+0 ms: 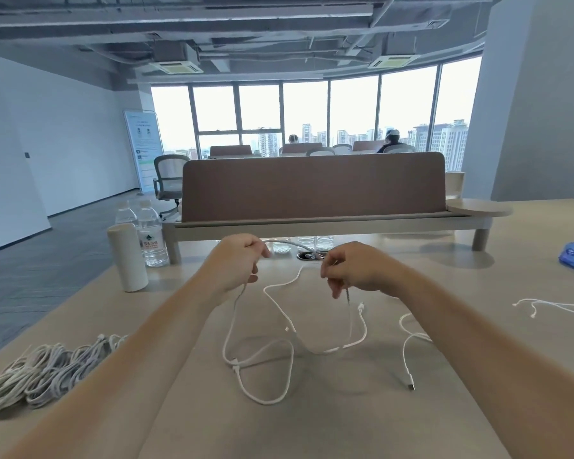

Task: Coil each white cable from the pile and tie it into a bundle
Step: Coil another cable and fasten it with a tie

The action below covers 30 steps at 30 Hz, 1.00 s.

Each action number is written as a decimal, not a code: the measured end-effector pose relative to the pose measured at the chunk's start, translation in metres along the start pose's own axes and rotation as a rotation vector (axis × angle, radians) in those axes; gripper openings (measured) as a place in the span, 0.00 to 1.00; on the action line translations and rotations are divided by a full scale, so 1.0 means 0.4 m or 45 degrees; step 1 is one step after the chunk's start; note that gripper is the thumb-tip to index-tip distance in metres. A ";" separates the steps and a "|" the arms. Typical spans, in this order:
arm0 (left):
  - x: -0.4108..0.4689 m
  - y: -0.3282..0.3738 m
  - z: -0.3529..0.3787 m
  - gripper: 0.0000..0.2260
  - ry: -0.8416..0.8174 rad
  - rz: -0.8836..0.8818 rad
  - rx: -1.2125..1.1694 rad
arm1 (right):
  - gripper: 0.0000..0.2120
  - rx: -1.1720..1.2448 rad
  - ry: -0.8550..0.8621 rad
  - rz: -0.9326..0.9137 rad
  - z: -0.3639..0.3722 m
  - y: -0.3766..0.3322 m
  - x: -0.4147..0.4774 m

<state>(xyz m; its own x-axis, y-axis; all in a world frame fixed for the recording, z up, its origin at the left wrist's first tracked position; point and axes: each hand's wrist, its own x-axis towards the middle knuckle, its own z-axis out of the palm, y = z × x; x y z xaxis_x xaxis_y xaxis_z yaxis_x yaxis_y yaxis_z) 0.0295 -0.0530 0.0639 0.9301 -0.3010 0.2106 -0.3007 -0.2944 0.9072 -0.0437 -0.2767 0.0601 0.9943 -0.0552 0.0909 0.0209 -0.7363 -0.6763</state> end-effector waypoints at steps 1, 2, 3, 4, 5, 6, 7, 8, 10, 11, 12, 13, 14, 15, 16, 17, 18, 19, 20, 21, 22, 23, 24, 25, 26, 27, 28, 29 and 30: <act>-0.002 -0.006 -0.003 0.15 -0.033 0.000 0.085 | 0.06 0.100 0.009 0.018 0.002 0.012 -0.003; -0.005 -0.009 -0.003 0.13 -0.062 0.009 0.203 | 0.07 0.140 0.038 0.019 0.005 0.018 -0.003; -0.007 -0.010 0.000 0.11 -0.078 0.029 0.332 | 0.08 0.106 0.090 0.001 0.007 0.017 -0.002; -0.012 -0.006 0.003 0.09 -0.084 0.062 0.450 | 0.07 0.022 0.152 -0.026 0.009 0.007 0.001; -0.018 0.003 0.014 0.10 -0.085 0.106 0.550 | 0.07 -0.067 0.198 -0.048 0.010 -0.002 0.003; -0.025 0.017 0.020 0.13 -0.086 0.151 0.606 | 0.07 -0.142 0.206 -0.075 0.009 -0.020 0.005; -0.030 0.032 0.026 0.16 -0.114 0.185 0.601 | 0.08 -0.189 0.190 -0.099 0.010 -0.036 0.008; -0.035 0.047 0.036 0.17 -0.163 0.191 0.555 | 0.09 -0.232 0.165 -0.114 0.012 -0.050 0.009; -0.038 0.064 0.057 0.15 -0.258 0.143 0.483 | 0.12 -0.348 0.144 -0.152 0.020 -0.073 0.012; -0.040 0.065 0.064 0.13 -0.283 0.109 0.485 | 0.11 -0.393 0.158 -0.173 0.024 -0.082 0.015; -0.043 0.065 0.068 0.11 -0.279 0.089 0.500 | 0.08 -0.418 0.177 -0.189 0.028 -0.089 0.016; -0.041 0.062 0.068 0.10 -0.247 0.087 0.503 | 0.05 -0.417 0.198 -0.200 0.030 -0.092 0.018; -0.036 0.057 0.065 0.10 -0.198 0.096 0.478 | 0.05 -0.385 0.214 -0.194 0.031 -0.091 0.019; -0.029 0.049 0.058 0.12 -0.142 0.107 0.420 | 0.05 -0.323 0.220 -0.164 0.032 -0.084 0.019; -0.020 0.040 0.049 0.13 -0.074 0.103 0.340 | 0.05 -0.226 0.211 -0.114 0.031 -0.071 0.018; -0.010 0.029 0.036 0.14 0.013 0.081 0.257 | 0.05 -0.110 0.194 -0.061 0.031 -0.057 0.014; -0.002 0.022 0.022 0.14 0.087 0.041 0.177 | 0.04 0.002 0.173 -0.012 0.030 -0.039 0.010; 0.004 0.016 0.008 0.14 0.120 -0.019 0.109 | 0.03 0.109 0.160 0.027 0.029 -0.025 0.005; 0.006 0.014 -0.003 0.14 0.097 -0.077 0.049 | 0.03 0.218 0.159 0.051 0.029 -0.014 0.001; 0.003 0.013 -0.011 0.13 0.034 -0.113 0.027 | 0.04 0.340 0.171 0.070 0.029 -0.005 -0.001; -0.003 0.014 -0.015 0.13 -0.054 -0.123 0.079 | 0.06 0.452 0.185 0.081 0.027 -0.001 -0.002; -0.007 0.015 -0.017 0.12 -0.142 -0.102 0.225 | 0.08 0.506 0.192 0.087 0.026 -0.003 -0.001; -0.010 0.015 -0.015 0.11 -0.211 -0.063 0.404 | 0.10 0.494 0.184 0.084 0.025 -0.009 -0.002; -0.011 0.014 -0.008 0.10 -0.243 -0.017 0.562 | 0.12 0.424 0.168 0.075 0.026 -0.020 -0.002; -0.014 0.018 0.002 0.10 -0.242 0.025 0.652 | 0.12 0.308 0.159 0.054 0.028 -0.034 -0.004; -0.018 0.023 0.014 0.11 -0.226 0.053 0.657 | 0.12 0.165 0.163 0.024 0.033 -0.049 -0.005; -0.025 0.032 0.028 0.12 -0.201 0.080 0.627 | 0.12 0.037 0.173 -0.007 0.038 -0.063 -0.005; -0.033 0.042 0.041 0.13 -0.181 0.100 0.593 | 0.11 -0.038 0.179 -0.027 0.044 -0.077 -0.004; -0.036 0.048 0.052 0.12 -0.187 0.111 0.563 | 0.11 -0.058 0.174 -0.035 0.050 -0.086 -0.004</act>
<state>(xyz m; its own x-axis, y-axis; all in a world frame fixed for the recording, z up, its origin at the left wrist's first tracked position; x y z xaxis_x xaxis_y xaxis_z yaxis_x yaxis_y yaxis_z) 0.0061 -0.0731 0.0709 0.8673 -0.4574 0.1964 -0.4669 -0.6107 0.6396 -0.0440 -0.2377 0.0685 0.9699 -0.1237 0.2098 0.0402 -0.7685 -0.6386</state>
